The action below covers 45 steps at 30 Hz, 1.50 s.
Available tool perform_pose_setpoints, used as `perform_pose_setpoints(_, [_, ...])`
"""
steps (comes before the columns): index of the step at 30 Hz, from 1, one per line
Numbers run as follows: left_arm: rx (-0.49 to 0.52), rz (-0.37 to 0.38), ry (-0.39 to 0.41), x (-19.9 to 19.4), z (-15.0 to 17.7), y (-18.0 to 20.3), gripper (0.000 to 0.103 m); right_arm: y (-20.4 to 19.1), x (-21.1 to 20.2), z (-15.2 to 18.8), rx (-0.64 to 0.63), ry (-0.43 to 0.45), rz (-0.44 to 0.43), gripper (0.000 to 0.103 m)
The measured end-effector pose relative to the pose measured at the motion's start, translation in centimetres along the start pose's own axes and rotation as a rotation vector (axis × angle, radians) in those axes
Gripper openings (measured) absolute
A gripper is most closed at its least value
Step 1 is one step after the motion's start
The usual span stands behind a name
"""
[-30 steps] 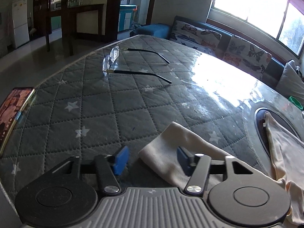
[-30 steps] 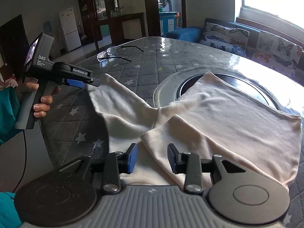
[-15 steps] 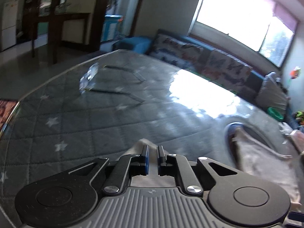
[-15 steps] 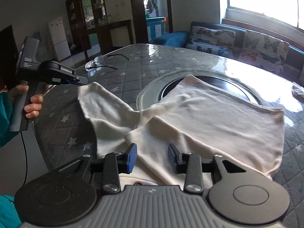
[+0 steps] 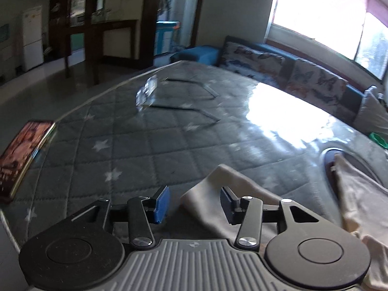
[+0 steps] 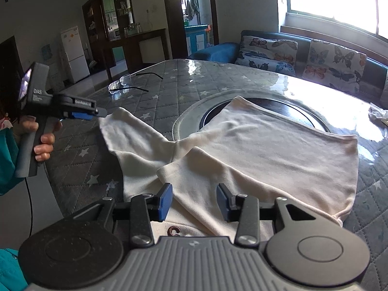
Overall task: Fold clothes
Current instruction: 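Close the left gripper on the cuff of the other sleeve, then carry the sleeve with the left gripper across the shirt body and release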
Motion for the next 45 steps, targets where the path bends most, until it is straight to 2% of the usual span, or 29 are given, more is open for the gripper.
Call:
perform_pose_setpoints(7, [0.001, 0.002, -0.007, 0.8, 0.8, 0.0, 0.047, -0.2, 0.3, 0.0, 0.002, -0.010, 0.005, 0.041])
perform_pose_setpoints(9, [-0.005, -0.002, -0.008, 1.0, 0.7, 0.0, 0.030, -0.3, 0.3, 0.0, 0.001, -0.010, 0.005, 0.042])
perform_pose_setpoints(12, [-0.019, 0.003, -0.007, 1.1, 0.6, -0.2, 0.015, -0.4, 0.2, 0.0, 0.000, -0.009, 0.005, 0.042])
perform_pose_setpoints(16, [-0.055, 0.047, -0.002, 0.6, 0.3, -0.3, 0.007, -0.5, -0.1, 0.0, 0.001, -0.004, 0.005, 0.042])
perform_pose_setpoints(23, [-0.034, 0.231, 0.065, -3.5, -1.1, 2.9, 0.006, 0.2, -0.7, 0.0, 0.024, 0.017, 0.023, 0.042])
perform_pose_setpoints(29, [0.011, 0.420, 0.079, -6.7, -1.9, 7.6, 0.006, 1.4, -2.1, -0.1, 0.048, 0.048, 0.055, 0.042])
perform_pose_setpoints(36, [0.097, 0.634, 0.034, -9.4, -0.8, 13.5, 0.006, 3.6, -4.1, 0.1, 0.105, 0.078, 0.098, 0.042])
perform_pose_setpoints(41, [0.167, 0.754, -0.006, -10.6, 1.3, 17.5, 0.006, 5.3, -5.2, 0.2, 0.147, 0.095, 0.134, 0.042])
perform_pose_setpoints(45, [0.233, 0.821, -0.061, -10.8, 3.9, 19.8, 0.006, 6.5, -5.9, 0.7, 0.187, 0.097, 0.160, 0.042])
Point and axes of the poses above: each gripper's, at about its wrist camera, not at the fingertips, and x roughly the way its jaws point, y to its right, z to its underside, the point moved 1 cm from there along x, roughly the way its jaws point, and after that the axes turned 3 degrees about y, right-handed, at the moved point
